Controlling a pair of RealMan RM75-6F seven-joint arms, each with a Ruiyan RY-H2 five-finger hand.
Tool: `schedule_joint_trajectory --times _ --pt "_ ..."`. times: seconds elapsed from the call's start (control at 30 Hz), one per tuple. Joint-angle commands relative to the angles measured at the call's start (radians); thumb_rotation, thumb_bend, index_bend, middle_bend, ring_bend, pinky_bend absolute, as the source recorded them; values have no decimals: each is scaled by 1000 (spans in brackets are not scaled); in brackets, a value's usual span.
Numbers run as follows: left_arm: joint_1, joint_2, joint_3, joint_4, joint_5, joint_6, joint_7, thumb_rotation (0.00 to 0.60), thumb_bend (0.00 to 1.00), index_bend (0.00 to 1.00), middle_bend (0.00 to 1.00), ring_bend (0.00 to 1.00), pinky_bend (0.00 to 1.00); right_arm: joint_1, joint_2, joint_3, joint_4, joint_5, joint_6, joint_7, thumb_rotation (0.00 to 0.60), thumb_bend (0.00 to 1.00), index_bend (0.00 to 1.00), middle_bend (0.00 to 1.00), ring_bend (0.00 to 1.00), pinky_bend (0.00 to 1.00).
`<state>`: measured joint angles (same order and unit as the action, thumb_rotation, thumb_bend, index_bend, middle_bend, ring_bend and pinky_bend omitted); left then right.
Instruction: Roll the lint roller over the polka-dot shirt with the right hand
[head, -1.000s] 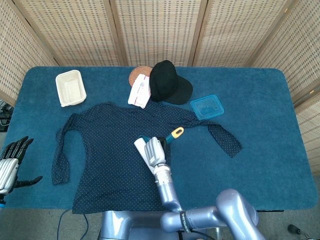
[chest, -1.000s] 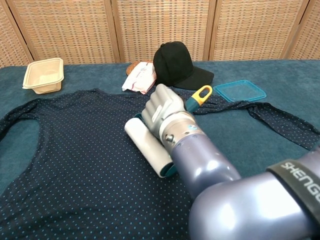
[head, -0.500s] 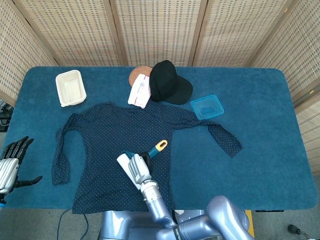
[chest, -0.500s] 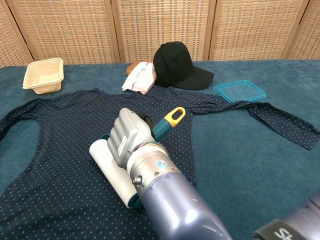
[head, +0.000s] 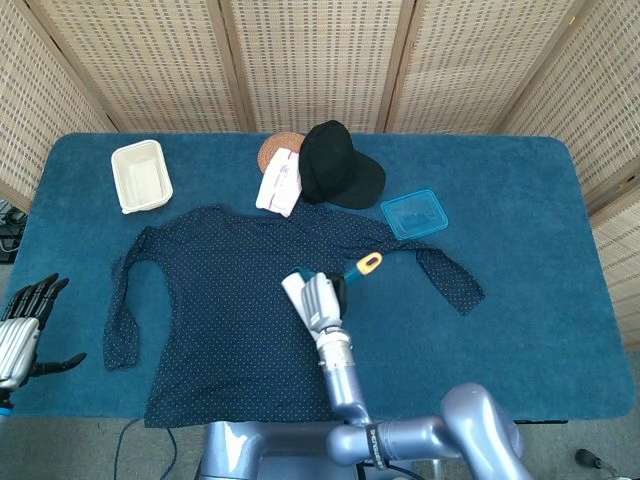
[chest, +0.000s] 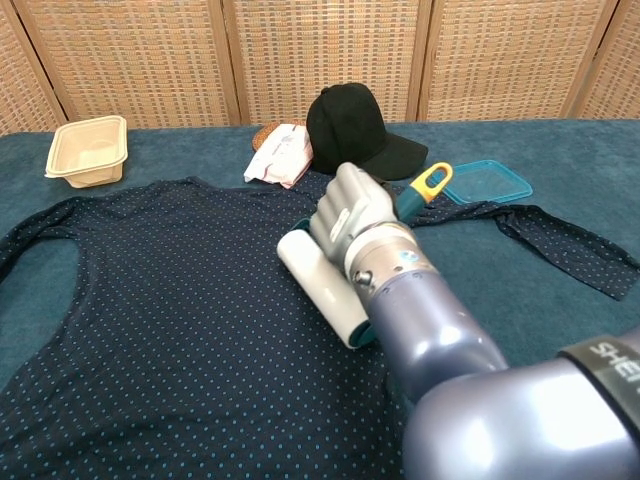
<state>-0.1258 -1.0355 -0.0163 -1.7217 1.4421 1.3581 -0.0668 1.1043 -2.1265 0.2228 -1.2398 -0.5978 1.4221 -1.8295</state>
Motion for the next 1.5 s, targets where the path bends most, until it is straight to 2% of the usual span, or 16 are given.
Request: schedule_joint_trajectory --times 0.03,0.1,0.13,0.2,0.23,0.3,0.33,0.57,0.77,0.87,0.93,1.03,1.13,1.23,1.37,1.5 --pt "1 1 0 -1 1 4 0 600 0 0 0 0 0 -19 26 6 -12 7 5 8 600 893 703 1000 1000 1000" --pt "4 1 0 -4 4 10 2 600 0 0 0 0 0 -36 47 4 -36 2 4 29 600 870 684 1000 1000 1000" --pt "5 1 1 -5 6 11 2 600 0 0 0 0 0 -42 54 3 -47 -1 3 41 600 798 624 1000 1000 1000" --pt "6 2 3 -7 11 15 5 600 0 0 0 0 0 -59 69 9 -76 0 7 68 600 523 395 1000 1000 1000" --pt "7 2 4 -8 13 16 4 600 0 0 0 0 0 -65 76 10 -89 0 10 75 600 288 208 1000 1000 1000" --pt "8 3 6 -8 19 19 2 600 0 0 0 0 0 -77 92 14 -119 -6 14 100 600 33 21 1000 1000 1000" --pt "9 4 7 -7 22 20 0 600 0 0 0 0 0 -83 101 13 -133 -13 15 113 600 0 0 1000 1000 1000" --pt "19 16 17 -11 53 42 -23 600 0 0 0 0 0 -175 259 -41 -289 -166 43 329 600 0 0 1000 1000 1000" --pt "26 22 24 -11 82 63 -37 600 0 0 0 0 0 -296 457 -127 -400 -395 49 683 600 0 0 918 977 1000" --pt "30 18 24 -4 87 74 -33 600 0 0 0 0 0 -368 562 -177 -414 -525 48 941 600 0 0 668 748 756" --pt "38 10 21 1 97 98 -27 600 0 0 0 0 0 -439 676 -223 -419 -596 42 1176 600 0 0 388 418 384" --pt "47 -2 19 10 109 125 -18 600 0 0 0 0 0 -504 764 -263 -377 -675 45 1402 600 0 0 116 99 63" --pt "55 -12 19 14 119 144 -8 600 0 0 0 0 0 -567 813 -292 -320 -728 59 1582 600 0 0 4 0 0" --pt "59 -20 21 16 127 154 5 600 0 0 0 0 0 -636 842 -311 -273 -751 84 1730 600 0 0 0 0 0" --pt "63 -29 26 14 137 160 31 600 0 0 0 0 0 -710 860 -337 -222 -782 110 1821 600 0 0 0 0 0" --pt "67 -39 35 9 154 164 62 600 0 0 0 0 0 -760 882 -350 -224 -791 106 1816 600 0 0 0 0 0"
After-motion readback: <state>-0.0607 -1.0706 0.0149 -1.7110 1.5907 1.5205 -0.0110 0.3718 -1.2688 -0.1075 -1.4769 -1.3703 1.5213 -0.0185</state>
